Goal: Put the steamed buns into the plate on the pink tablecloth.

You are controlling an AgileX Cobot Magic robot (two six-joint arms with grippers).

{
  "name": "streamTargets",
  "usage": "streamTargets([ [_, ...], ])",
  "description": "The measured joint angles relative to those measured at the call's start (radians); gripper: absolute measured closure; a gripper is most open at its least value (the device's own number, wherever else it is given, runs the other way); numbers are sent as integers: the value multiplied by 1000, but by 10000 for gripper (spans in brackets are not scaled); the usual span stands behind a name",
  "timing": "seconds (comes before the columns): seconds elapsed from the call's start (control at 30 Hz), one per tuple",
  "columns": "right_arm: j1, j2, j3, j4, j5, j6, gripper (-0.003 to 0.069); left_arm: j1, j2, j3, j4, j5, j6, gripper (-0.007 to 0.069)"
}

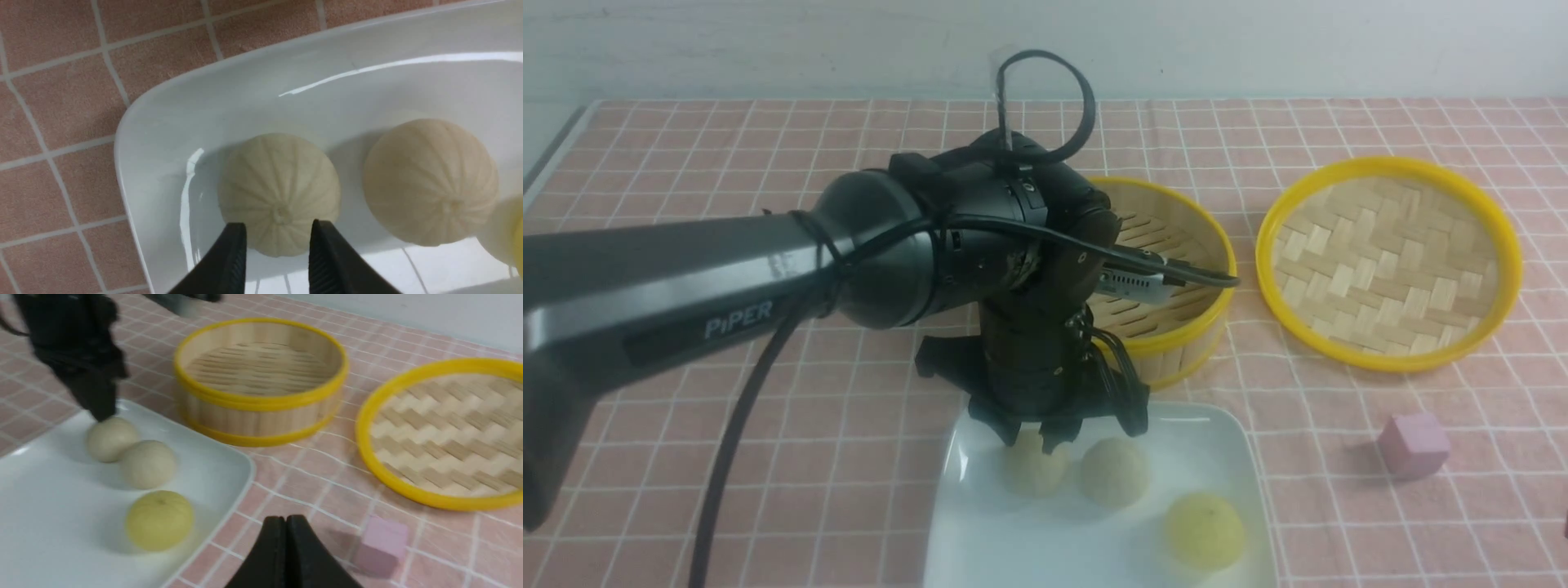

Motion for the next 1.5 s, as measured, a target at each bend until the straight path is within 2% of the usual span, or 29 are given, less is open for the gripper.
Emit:
streamTargets([
  [0.03, -63, -39, 36, 0, 1, 0, 664, 0, 0, 0, 5, 0, 1, 382],
  [0.07, -72, -44, 46, 0, 1, 0, 664, 0, 0, 0, 8, 0, 1, 382],
  [0.17, -216, -123, 124, 0, 4, 0, 661, 0, -5, 0, 17, 4, 15, 382],
  [0.4, -363, -154, 207, 1, -9, 0, 659, 0, -69, 0, 24, 21, 59, 382],
  [0.67, -383, -154, 207, 0, -9, 0, 655, 0, -205, 0, 27, 55, 93, 382],
  [0.77, -383, -154, 207, -1, -9, 0, 652, 0, -322, 0, 27, 118, 134, 399],
  [0.9, -383, -154, 207, -2, -9, 0, 646, 0, -484, 14, 23, 216, 182, 460],
  [1.0, -383, -154, 207, -2, -9, 0, 644, 0, -582, 69, 14, 226, 202, 508],
  [1.07, -383, -154, 207, -4, -8, 0, 643, 0, -698, 162, -3, 221, 214, 570],
  [1.17, -383, -154, 207, -4, -8, 0, 641, 0, -839, 311, -31, 112, 240, 616],
  [1.33, -383, -154, 207, -4, -8, 0, 634, 0, -1085, 597, -92, -307, 235, 623],
  [1.37, -383, -154, 207, -4, -8, 0, 634, 0, -1100, 605, -92, -320, 233, 623],
  [1.43, -383, -154, 207, -4, -8, 0, 630, 0, -1184, 697, -96, -447, 231, 623],
  [1.5, -383, -154, 207, -4, -8, 0, 628, 0, -1226, 733, -96, -477, 231, 623],
])
